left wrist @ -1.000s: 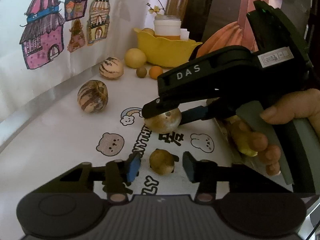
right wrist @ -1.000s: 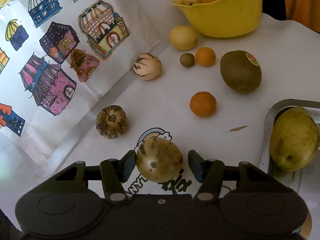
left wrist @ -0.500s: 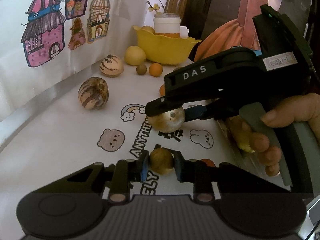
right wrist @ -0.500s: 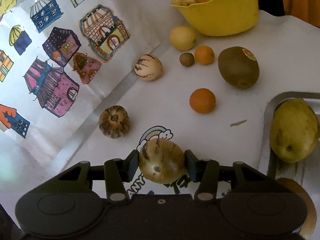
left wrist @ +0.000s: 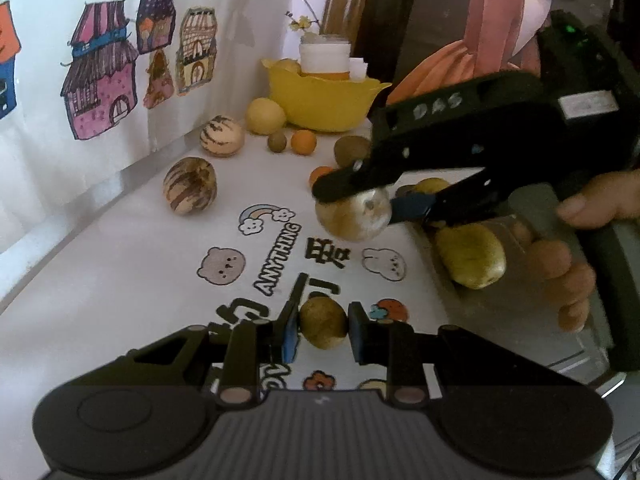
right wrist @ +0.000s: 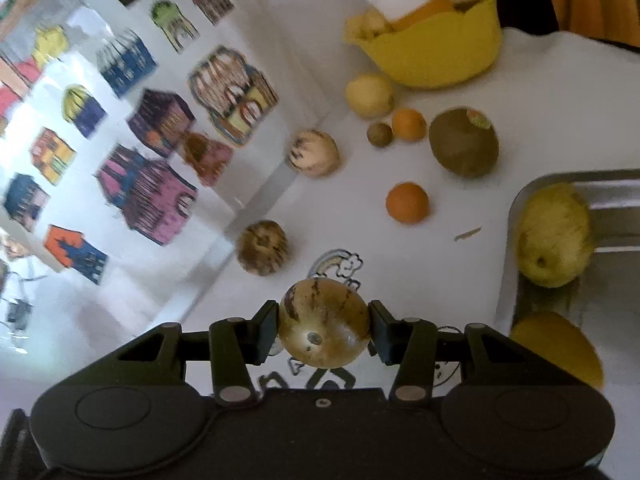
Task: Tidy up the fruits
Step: 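Carry both held fruits over the metal tray with both tools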
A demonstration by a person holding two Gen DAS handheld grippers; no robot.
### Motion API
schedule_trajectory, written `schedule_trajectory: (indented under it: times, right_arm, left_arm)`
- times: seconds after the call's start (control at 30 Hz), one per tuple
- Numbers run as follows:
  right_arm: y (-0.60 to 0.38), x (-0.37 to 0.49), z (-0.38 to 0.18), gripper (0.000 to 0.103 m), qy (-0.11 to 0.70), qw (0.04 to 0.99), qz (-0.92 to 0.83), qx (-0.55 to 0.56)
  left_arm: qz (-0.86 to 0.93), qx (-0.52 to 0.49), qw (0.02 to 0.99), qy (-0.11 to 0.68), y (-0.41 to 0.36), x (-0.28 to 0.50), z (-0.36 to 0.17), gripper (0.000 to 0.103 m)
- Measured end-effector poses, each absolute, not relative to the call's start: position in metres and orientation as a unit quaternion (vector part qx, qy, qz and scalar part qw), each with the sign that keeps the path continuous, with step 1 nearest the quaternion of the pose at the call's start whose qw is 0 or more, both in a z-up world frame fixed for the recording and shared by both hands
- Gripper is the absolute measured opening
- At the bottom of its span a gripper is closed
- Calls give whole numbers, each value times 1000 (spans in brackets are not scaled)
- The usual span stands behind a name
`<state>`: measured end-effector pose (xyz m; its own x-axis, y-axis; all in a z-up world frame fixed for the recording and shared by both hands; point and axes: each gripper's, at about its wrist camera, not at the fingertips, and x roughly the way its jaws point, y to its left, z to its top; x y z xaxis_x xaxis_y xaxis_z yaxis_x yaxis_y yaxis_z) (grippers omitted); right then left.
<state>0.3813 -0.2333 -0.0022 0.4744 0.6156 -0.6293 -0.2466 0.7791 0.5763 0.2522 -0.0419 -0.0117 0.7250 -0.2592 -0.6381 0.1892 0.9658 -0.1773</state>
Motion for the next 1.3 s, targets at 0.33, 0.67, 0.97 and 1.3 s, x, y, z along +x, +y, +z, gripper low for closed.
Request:
schedule_trajectory:
  times: [0.33,0.67,0.97,1.3]
  right_arm:
    - [-310,348,29,50,398,862,222,223]
    - [-379,333,17,50,391,873,169,240]
    - [-395,341,-11,50,394,880,150,222]
    - [-392,346,-32,50,398,885,147,192]
  left_arm:
    - [-159,-55,929,329,-79,233,7,29]
    - [-200,-52,922,327,-133,229,10,29]
    - [-213,-47,916,337,-161,234,-3,29]
    - [-201,-46,915,348,-166,242,-15,29]
